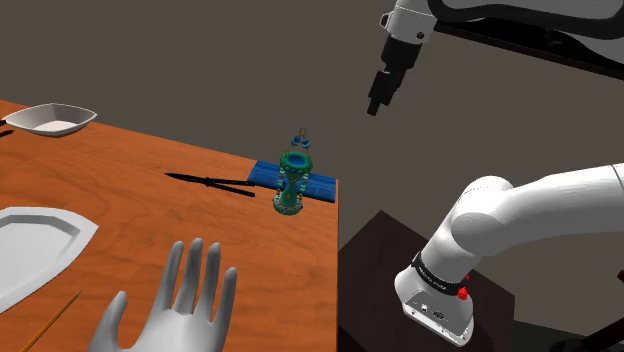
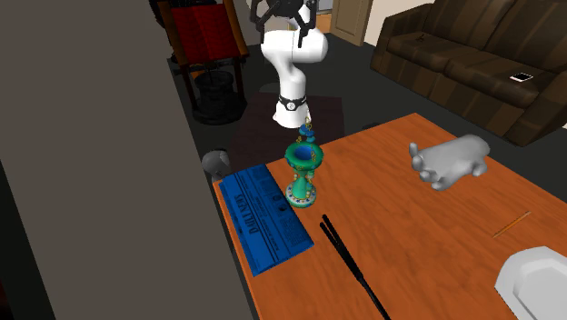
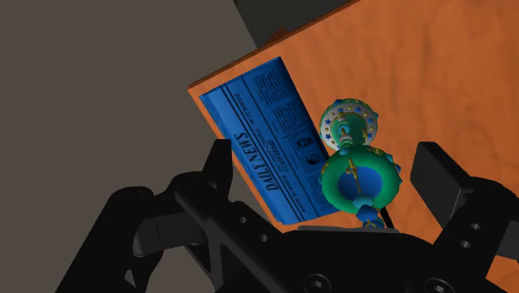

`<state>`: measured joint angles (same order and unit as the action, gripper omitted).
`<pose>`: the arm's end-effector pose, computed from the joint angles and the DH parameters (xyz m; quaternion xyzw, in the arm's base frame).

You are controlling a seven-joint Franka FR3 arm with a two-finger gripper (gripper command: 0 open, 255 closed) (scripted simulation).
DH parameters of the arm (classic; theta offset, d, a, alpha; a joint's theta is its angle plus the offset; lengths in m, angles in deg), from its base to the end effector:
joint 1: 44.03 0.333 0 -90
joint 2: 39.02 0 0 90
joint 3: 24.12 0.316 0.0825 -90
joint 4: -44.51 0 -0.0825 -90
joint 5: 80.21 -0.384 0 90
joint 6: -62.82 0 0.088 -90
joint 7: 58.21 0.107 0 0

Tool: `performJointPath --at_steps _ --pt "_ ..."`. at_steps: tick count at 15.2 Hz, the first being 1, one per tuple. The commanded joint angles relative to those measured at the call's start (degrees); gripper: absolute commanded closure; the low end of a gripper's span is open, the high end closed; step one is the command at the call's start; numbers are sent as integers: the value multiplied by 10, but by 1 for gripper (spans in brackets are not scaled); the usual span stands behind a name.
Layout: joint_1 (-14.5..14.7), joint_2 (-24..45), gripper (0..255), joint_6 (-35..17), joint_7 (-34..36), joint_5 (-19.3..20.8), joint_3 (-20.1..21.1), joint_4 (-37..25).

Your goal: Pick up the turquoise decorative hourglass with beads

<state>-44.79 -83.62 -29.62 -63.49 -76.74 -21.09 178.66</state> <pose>0.3135 0.0113 0.5990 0.9967 0.0592 0.0232 0.0496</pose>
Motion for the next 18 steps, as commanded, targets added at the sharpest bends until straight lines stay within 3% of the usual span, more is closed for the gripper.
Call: performJointPath --at_steps 1,9,18 --pt "0 0 0 0 0 0 0 0" --pt "-2 155 0 -96 91 -53 33 -37" --pt "-2 349 0 -177 178 -92 59 -133"
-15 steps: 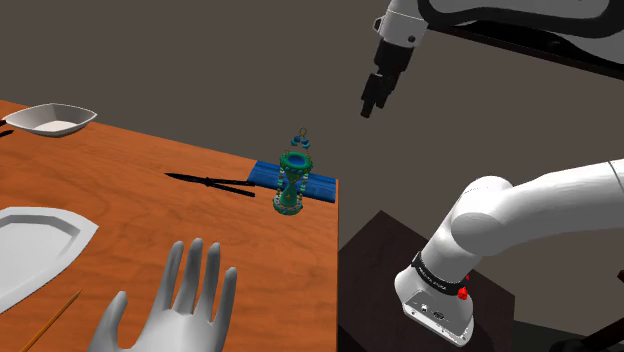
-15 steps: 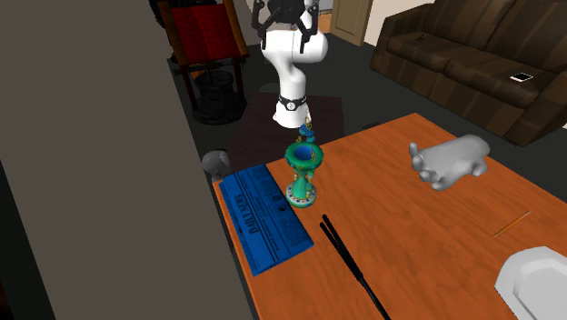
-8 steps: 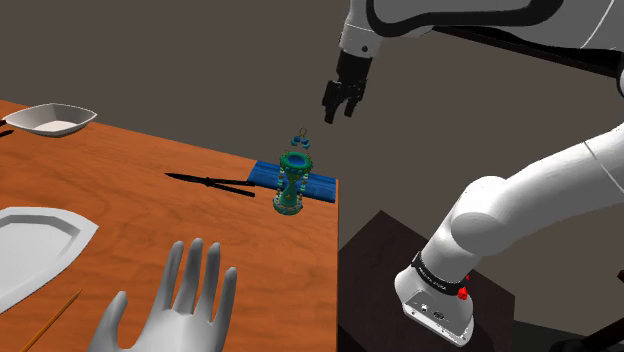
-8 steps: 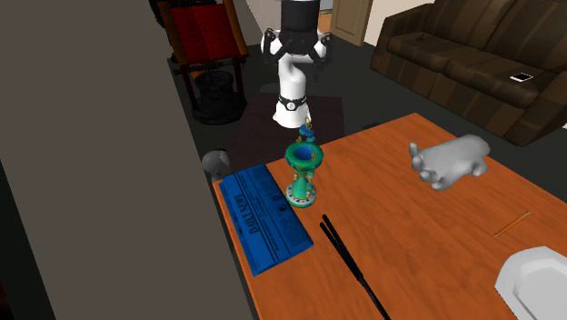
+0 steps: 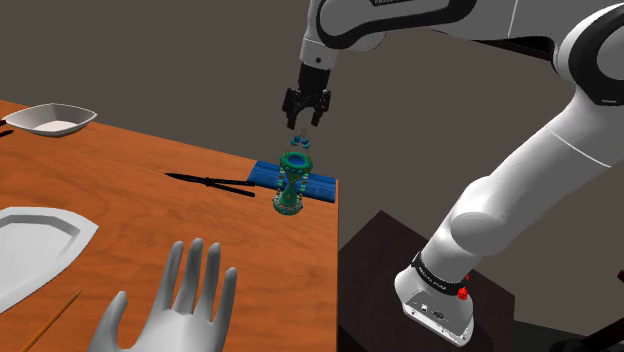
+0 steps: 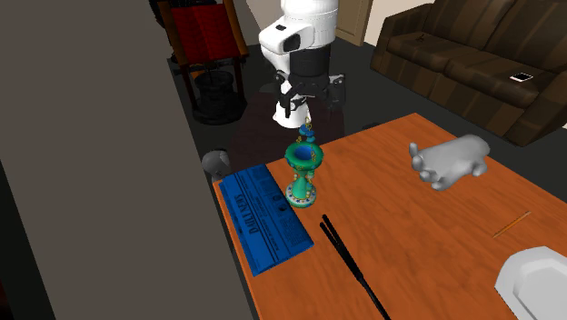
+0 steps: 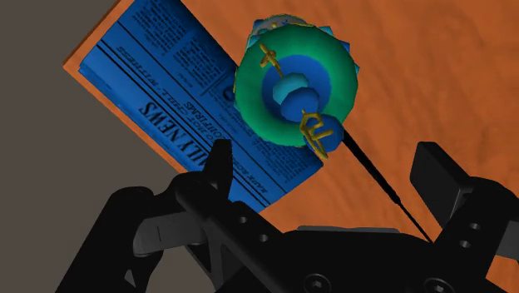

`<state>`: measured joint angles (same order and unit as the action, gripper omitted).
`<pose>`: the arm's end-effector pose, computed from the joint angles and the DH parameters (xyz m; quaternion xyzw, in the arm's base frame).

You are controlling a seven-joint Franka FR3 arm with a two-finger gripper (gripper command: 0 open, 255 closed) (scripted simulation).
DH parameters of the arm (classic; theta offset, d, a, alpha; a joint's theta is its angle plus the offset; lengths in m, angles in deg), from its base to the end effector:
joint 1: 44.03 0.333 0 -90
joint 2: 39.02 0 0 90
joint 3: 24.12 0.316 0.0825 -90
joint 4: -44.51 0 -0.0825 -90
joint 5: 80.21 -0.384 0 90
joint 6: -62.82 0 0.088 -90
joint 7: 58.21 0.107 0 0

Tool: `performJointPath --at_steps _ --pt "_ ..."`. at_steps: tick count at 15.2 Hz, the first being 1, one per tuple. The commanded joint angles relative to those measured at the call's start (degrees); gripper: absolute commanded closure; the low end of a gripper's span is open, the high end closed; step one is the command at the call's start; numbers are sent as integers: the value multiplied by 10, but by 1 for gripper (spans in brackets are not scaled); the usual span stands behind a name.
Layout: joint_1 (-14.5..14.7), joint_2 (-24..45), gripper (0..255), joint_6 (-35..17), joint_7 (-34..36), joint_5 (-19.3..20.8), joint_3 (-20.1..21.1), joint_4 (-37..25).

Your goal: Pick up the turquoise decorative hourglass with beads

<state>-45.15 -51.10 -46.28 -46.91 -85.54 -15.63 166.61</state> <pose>0.4850 0.0730 0.4958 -0.9982 0.0516 0.0133 0.0266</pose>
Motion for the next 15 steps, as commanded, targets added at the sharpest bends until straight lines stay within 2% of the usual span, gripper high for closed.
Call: performJointPath --at_steps 1,8,10,11,15 --pt "2 27 0 -11 14 -5 4 -14" --pt "2 42 0 -70 11 -5 6 29" --pt "2 42 0 -70 11 -5 6 29" --pt "2 41 255 -70 11 -5 6 30" --pt "2 41 255 -70 11 -5 6 30"
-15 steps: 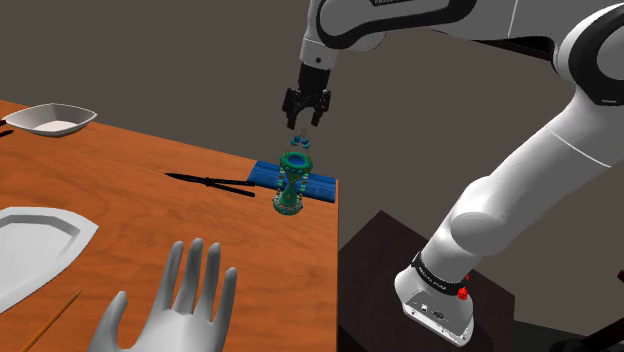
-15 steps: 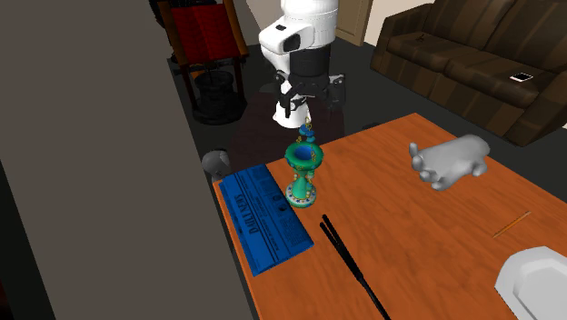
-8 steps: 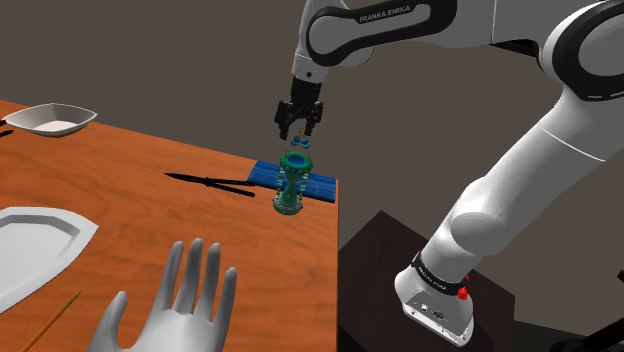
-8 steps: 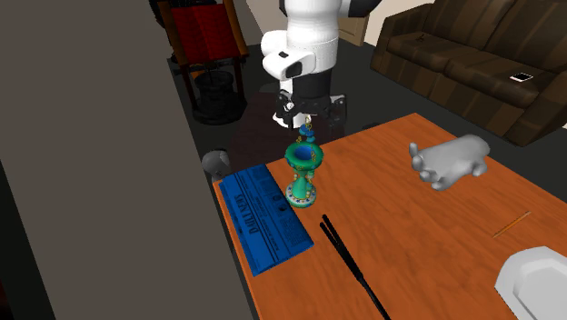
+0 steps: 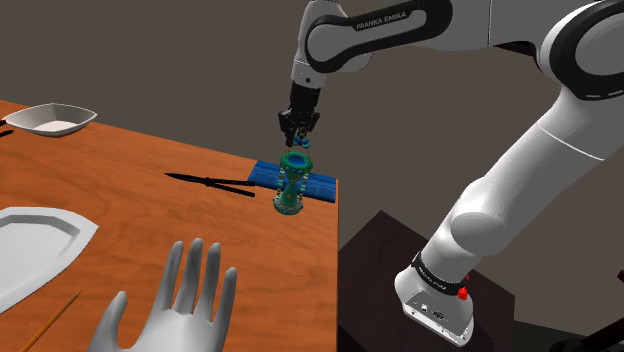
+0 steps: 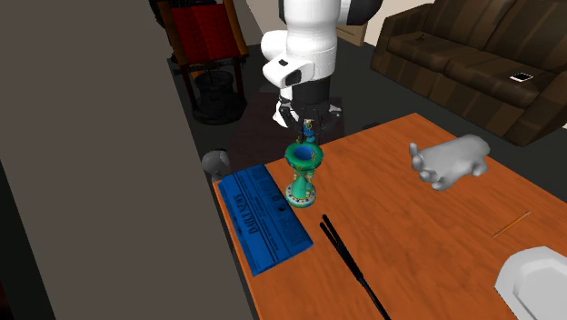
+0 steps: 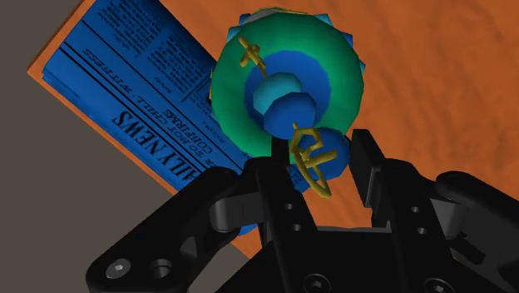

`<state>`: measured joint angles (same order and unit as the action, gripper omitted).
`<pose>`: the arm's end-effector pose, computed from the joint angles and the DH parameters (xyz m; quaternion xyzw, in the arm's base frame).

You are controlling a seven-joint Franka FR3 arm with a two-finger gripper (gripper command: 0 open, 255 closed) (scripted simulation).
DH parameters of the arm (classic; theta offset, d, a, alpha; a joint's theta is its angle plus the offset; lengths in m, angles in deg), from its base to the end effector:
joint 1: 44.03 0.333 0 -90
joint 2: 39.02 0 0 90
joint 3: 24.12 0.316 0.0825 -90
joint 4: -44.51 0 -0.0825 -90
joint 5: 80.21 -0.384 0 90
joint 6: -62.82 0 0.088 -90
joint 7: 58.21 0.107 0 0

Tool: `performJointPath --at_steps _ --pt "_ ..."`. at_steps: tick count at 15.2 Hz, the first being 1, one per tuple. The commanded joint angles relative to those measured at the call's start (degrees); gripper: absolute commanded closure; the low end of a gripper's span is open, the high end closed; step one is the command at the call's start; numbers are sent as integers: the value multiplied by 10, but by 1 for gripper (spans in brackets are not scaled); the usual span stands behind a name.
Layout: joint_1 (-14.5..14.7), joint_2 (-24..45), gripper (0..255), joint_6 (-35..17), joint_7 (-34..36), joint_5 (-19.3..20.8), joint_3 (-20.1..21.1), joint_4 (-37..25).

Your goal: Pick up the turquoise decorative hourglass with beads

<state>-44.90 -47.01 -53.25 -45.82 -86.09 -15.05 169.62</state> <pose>0.4973 0.0794 0.4464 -0.9975 0.0604 0.0158 0.0326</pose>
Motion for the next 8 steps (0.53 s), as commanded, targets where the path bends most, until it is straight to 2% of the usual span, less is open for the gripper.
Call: performJointPath --at_steps 1,5,8 --pt "0 0 255 0 0 0 0 0" --pt "0 1 255 0 0 0 0 -1" --pt "0 -6 255 23 1 0 -1 -17"
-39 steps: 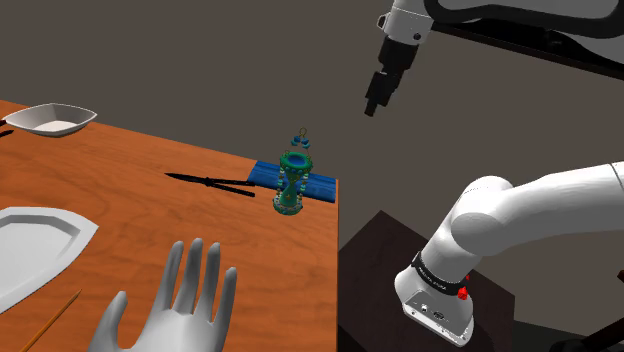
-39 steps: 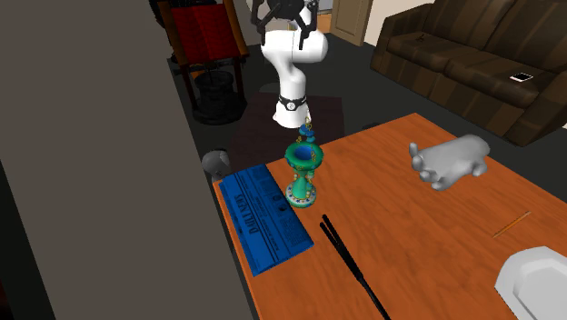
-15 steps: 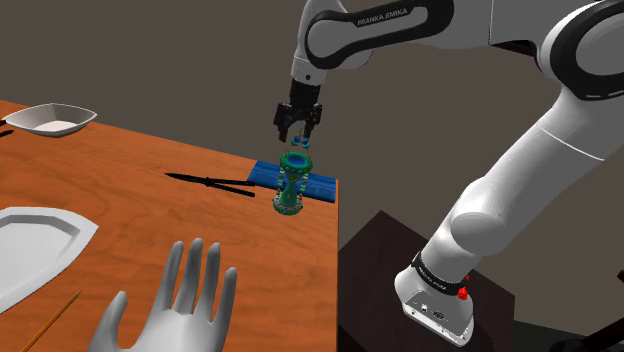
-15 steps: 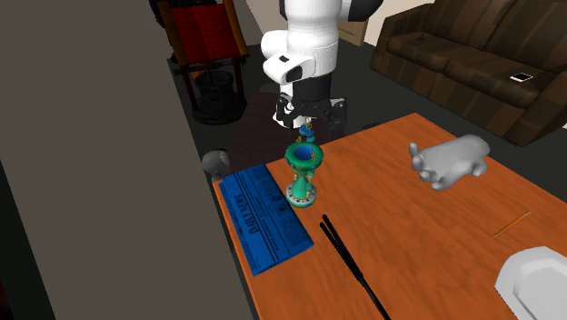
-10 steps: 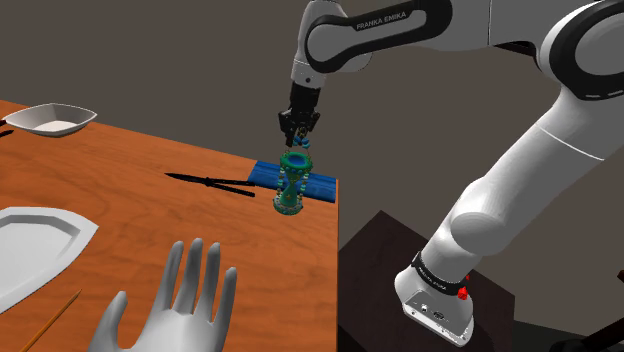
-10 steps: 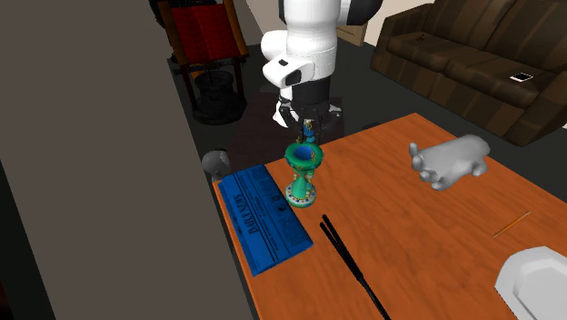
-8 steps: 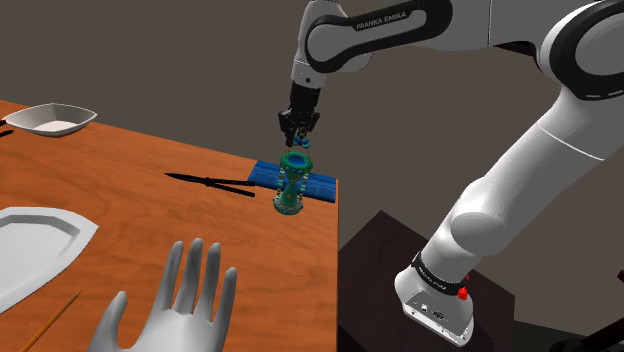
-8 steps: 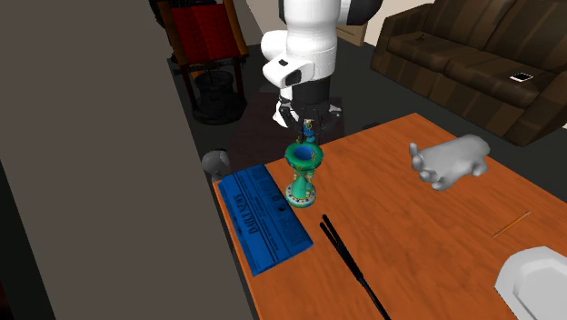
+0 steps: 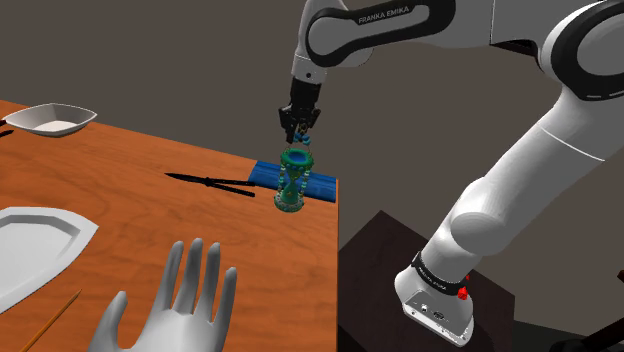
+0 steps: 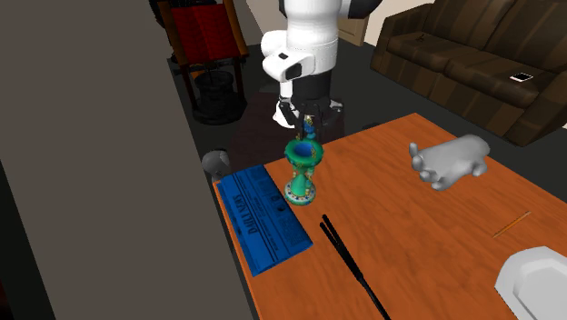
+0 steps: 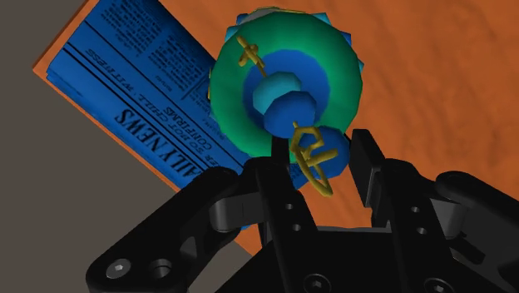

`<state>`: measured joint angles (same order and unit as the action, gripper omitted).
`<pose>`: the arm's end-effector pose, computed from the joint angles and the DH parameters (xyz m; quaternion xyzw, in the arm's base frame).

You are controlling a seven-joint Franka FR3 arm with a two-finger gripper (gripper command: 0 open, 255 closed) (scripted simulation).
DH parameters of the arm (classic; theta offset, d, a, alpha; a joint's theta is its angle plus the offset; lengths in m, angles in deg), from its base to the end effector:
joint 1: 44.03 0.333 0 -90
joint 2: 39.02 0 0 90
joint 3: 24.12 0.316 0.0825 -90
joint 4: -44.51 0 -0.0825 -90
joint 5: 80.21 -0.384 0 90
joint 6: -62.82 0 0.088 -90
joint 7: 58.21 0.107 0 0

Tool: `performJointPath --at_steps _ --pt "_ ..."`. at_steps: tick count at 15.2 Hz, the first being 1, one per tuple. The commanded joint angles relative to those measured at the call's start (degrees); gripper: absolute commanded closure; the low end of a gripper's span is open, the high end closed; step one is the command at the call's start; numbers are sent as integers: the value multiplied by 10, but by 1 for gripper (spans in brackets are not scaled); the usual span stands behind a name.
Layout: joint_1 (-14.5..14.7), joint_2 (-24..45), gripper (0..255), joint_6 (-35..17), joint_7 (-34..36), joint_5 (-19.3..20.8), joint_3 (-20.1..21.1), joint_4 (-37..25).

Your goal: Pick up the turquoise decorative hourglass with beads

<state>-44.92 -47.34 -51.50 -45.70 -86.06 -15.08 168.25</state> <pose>0.4982 0.0797 0.4578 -0.9975 0.0604 0.0163 0.0325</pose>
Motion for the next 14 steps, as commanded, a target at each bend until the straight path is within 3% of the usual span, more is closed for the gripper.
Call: performJointPath --at_steps 1,14 --pt "0 -4 255 13 0 0 -1 -9" --pt "-2 -19 255 99 5 1 -3 -81"
